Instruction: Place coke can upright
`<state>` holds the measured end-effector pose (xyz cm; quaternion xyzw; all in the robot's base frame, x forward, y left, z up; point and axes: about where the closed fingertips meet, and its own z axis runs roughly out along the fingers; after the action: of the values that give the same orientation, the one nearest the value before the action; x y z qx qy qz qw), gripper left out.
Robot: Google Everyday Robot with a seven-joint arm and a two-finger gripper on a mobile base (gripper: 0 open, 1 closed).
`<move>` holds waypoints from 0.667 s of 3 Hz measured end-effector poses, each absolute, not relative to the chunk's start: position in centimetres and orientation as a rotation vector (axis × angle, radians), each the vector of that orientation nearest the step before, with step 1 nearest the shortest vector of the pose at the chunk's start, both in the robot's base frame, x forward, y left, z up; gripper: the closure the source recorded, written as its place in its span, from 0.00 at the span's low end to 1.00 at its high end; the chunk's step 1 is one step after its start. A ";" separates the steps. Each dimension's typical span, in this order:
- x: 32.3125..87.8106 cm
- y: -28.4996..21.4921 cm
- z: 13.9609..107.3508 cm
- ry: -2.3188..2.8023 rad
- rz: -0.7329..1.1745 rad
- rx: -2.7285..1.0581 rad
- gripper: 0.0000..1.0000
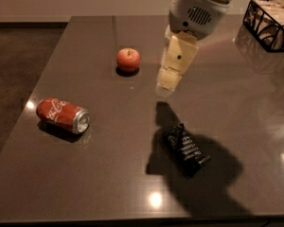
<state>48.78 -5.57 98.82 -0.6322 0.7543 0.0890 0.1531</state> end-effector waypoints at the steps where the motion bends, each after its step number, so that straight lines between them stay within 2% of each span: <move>1: 48.8 -2.0 98.9 2.152 0.311 -1.833 0.00; 2: 48.4 1.5 98.7 2.133 0.343 -1.860 0.00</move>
Offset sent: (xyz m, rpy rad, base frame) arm -0.0183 0.1027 -0.0059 0.0126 0.1021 0.0881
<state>48.42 1.54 98.75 -0.6457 0.7402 0.1191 0.1450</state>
